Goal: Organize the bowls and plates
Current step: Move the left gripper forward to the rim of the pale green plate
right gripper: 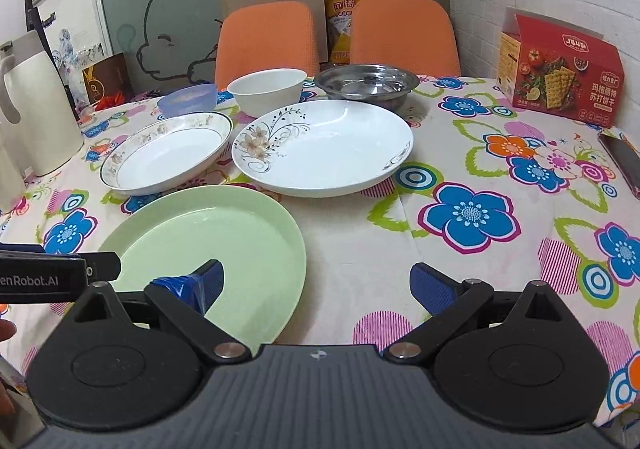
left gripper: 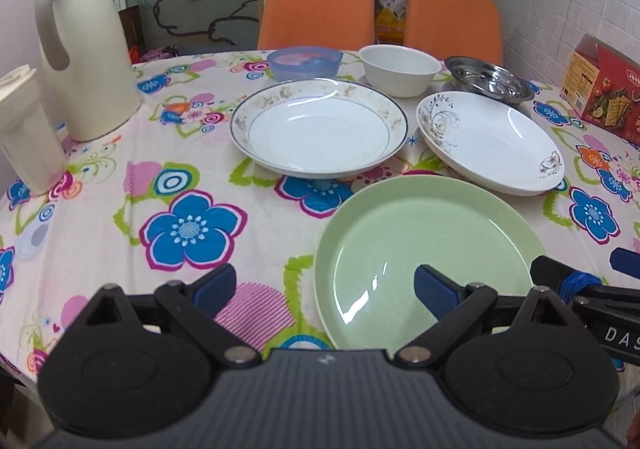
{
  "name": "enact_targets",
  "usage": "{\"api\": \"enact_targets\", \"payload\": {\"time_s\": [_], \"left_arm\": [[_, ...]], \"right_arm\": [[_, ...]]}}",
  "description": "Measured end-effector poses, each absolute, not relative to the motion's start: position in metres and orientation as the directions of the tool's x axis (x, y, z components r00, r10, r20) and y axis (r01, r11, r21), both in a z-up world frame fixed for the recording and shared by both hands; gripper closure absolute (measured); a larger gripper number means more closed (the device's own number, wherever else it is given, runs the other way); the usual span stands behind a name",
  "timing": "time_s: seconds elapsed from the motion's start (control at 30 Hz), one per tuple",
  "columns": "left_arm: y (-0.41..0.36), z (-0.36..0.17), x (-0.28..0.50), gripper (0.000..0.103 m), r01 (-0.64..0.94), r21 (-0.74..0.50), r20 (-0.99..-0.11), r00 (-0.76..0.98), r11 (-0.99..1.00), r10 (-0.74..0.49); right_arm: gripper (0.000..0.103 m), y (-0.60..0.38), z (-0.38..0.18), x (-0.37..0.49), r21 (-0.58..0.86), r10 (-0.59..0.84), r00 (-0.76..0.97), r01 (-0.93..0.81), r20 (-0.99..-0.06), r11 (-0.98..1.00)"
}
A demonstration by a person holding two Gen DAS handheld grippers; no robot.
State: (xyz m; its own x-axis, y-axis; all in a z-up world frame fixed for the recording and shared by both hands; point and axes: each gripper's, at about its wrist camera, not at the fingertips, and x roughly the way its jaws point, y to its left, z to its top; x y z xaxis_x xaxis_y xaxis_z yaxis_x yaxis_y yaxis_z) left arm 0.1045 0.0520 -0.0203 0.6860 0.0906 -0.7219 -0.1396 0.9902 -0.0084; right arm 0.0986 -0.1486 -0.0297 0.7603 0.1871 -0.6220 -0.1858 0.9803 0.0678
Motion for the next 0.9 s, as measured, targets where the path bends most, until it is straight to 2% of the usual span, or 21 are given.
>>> {"api": "enact_targets", "payload": {"time_s": [0.17,0.37,0.6,0.9], "left_arm": [[0.053,-0.022,0.114,0.008,-0.136,-0.007,-0.733,0.674,0.991,0.087],[0.055,-0.029,0.116,0.008,-0.114,-0.016,-0.751,0.657,0.993,0.063],[0.061,-0.044,0.128,0.008,-0.121,-0.034,-0.773,0.632,0.992,0.051],[0.068,-0.053,0.126,0.008,-0.073,-0.037,-0.762,0.647,0.997,0.019]], "right_arm": [[0.016,-0.144,-0.026,0.107,0.052,0.187,0.757,-0.199,-0.626,0.979],[0.016,-0.132,-0.036,0.112,0.014,0.188,0.714,-0.243,-0.675,0.97],[0.016,-0.131,-0.05,0.122,0.028,0.185,0.691,-0.233,-0.699,0.972],[0.014,-0.125,-0.059,0.117,0.037,0.222,0.714,-0.265,-0.664,0.964]]}}
